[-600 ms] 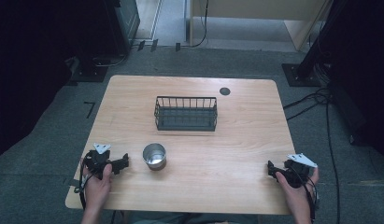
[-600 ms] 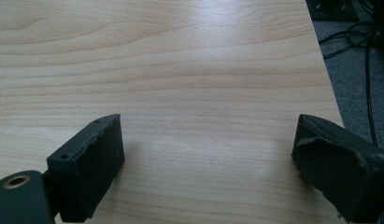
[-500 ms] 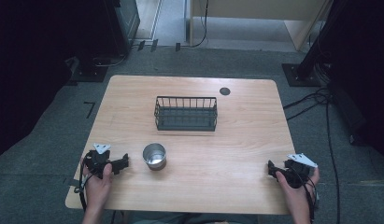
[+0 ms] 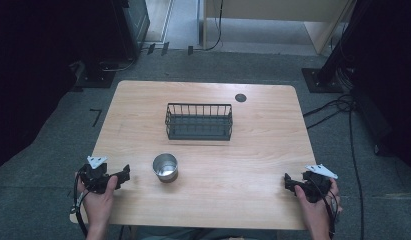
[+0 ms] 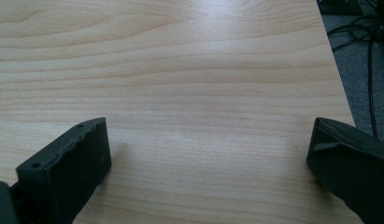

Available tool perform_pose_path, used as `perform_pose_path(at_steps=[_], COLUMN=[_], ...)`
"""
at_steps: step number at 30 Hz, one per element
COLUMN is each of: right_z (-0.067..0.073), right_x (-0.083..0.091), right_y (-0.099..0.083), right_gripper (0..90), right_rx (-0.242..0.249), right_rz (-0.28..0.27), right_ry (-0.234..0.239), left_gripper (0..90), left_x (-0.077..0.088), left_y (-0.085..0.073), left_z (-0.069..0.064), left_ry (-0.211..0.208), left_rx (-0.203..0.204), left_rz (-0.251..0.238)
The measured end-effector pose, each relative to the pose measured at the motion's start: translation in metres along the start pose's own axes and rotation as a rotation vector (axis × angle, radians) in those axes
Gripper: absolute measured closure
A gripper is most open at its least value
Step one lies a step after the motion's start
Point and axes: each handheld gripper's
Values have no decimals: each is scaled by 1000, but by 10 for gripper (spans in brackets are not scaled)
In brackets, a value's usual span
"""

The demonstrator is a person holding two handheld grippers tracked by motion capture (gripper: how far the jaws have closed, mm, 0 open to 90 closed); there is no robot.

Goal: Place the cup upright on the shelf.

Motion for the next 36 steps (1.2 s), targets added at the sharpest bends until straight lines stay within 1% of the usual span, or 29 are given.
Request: perform_pose_path(at_steps=[1, 2, 3, 5, 6, 7, 10, 11, 13, 14, 16, 17, 20, 21, 22, 23, 24, 25, 26, 27, 28, 29, 31, 32, 33, 34, 35, 36], right_z=[0, 0, 0, 0, 0, 0, 0, 0, 0, 0, 0, 0, 0, 0, 0, 0, 0, 0, 0, 0, 0, 0, 0, 0, 0, 0, 0, 0], right_x=[0, 0, 0, 0, 0, 0, 0, 0, 0, 0, 0, 0, 0, 0, 0, 0, 0, 0, 0, 0, 0, 0, 0, 0, 0, 0, 0, 0], right_y=[0, 0, 0, 0, 0, 0, 0, 0, 0, 0, 0, 0, 0, 0, 0, 0, 0, 0, 0, 0, 0, 0, 0, 0, 0, 0, 0, 0], right_gripper=[0, 0, 0, 0, 0, 0, 0, 0, 0, 0, 0, 0, 0, 0, 0, 0, 0, 0, 0, 0, 0, 0, 0, 0, 0, 0, 0, 0], right_rx=[0, 0, 0, 0, 0, 0, 0, 0, 0, 0, 0, 0, 3, 3, 3, 3, 1, 3, 3, 3, 3, 3, 3, 2, 2, 3, 3, 3], right_rz=[0, 0, 0, 0, 0, 0, 0, 0, 0, 0, 0, 0, 0, -1, -1, -1, 0, -1, -1, -1, -1, -1, -1, 0, 0, -1, -1, -1], right_ry=[0, 0, 0, 0, 0, 0, 0, 0, 0, 0, 0, 0, 0, 0, 0, 0, 0, 1, 1, 0, 0, 0, 0, 0, 0, 0, 0, 1], left_gripper=[0, 0, 0, 0, 0, 0, 0, 0, 0, 0, 0, 0, 0, 0, 0, 0, 0, 0, 0, 0, 0, 0, 0, 0, 0, 0, 0, 0], left_x=[5, 8, 8, 16, 16, 22, 28, 28, 32, 34, 35, 35, 37, 37, 37, 37, 36, 36, 36, 35, 35, 35, 34, 33, 33, 32, 32, 31], left_y=[4, 6, 6, 15, 15, 21, 29, 29, 33, 36, 41, 41, 46, 50, 50, 51, 53, 53, 54, 55, 56, 56, 57, 57, 57, 56, 56, 56], left_z=[-2, -2, -2, -4, -4, -6, -15, -15, -23, -29, -35, -35, -42, -48, -48, -52, -58, -58, -62, -68, -71, -71, -81, -84, -84, -89, -89, -95], left_ry=[-14, -23, -23, -67, -67, -101, -146, -146, -164, -193, -214, -214, -239, -252, -252, -263, -272, -272, -279, -301, -308, -308, -326, -329, -329, -335, -335, -338], left_rx=[2, 3, 3, 10, 10, 9, -6, -6, -25, -36, -56, -56, -63, -68, -68, -73, -90, -90, -100, -110, -111, -111, -127, -131, -131, -135, -135, -141], left_rz=[-21, -32, -32, -67, -67, -87, -115, -115, -126, -136, -133, -133, -138, -143, -143, -145, -145, -145, -146, -148, -150, -150, -145, -140, -140, -135, -135, -132])
Point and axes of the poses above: each handheld gripper's, and its own axes: x roughly backward along the jaws, y roughly out of its top, z roughly to its left, and after that the axes turned 14 degrees about -x, right-handed
